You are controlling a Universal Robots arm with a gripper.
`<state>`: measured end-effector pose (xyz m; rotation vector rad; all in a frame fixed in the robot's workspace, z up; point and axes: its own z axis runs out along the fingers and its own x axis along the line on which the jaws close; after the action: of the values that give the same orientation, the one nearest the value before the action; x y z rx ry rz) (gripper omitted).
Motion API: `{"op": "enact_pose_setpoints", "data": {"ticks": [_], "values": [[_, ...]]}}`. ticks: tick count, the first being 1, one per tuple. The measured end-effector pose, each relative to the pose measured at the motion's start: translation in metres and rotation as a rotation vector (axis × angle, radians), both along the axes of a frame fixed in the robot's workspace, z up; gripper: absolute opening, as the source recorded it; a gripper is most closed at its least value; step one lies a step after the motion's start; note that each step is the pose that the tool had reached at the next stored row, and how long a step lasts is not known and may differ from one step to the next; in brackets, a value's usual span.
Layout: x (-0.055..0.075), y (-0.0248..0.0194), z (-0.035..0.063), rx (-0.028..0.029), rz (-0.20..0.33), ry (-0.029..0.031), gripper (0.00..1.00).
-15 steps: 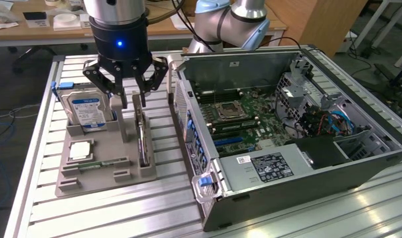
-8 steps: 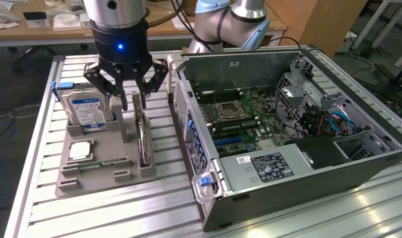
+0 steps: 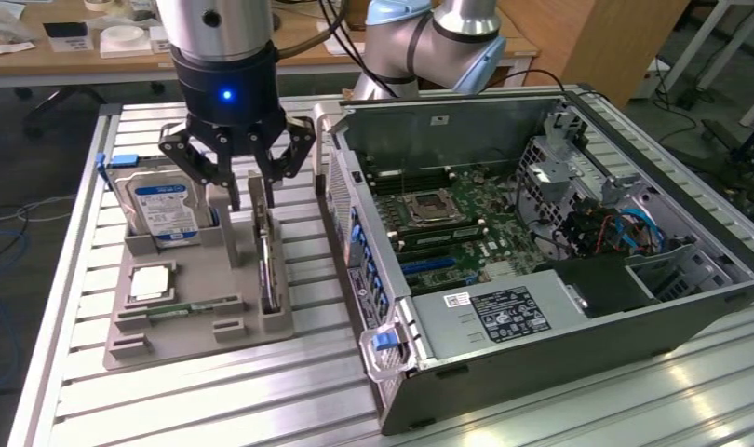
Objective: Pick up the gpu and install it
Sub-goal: 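Pick up the gpu and move the gpu toward the slot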
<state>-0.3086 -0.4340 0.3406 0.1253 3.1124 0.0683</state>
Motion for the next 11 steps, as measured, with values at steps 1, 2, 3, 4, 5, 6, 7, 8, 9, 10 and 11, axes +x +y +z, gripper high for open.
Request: {"op": "enact_pose_setpoints", "data": {"ticks": [1, 2, 3, 4, 5, 6, 7, 8, 9, 10, 11], "values": [[0.0000, 0.0000, -0.0001, 0.0000, 0.000, 0.0000, 0.42], [0.0000, 0.0000, -0.0005, 0.0001, 0.000, -0.0002, 0.42], [0.0000, 0.0000, -0.0005, 0.0002, 0.000, -0.0003, 0.42], [0.0000, 0.0000, -0.0005, 0.0002, 0.000, -0.0002, 0.42], [0.0000, 0.0000, -0.0005, 0.0001, 0.000, -0.0003, 0.42], [0.0000, 0.0000, -0.0007, 0.0003, 0.000, -0.0003, 0.42], [0.0000, 0.0000, -0.0011, 0.0004, 0.000, -0.0005, 0.42], [0.0000, 0.0000, -0.0014, 0.0003, 0.000, -0.0004, 0.42], [0.0000, 0.0000, -0.0018, 0.0003, 0.000, -0.0003, 0.42], [0.0000, 0.0000, -0.0022, 0.0002, 0.000, -0.0003, 0.42], [0.0000, 0.0000, -0.0027, 0.0002, 0.000, -0.0003, 0.42]]}}
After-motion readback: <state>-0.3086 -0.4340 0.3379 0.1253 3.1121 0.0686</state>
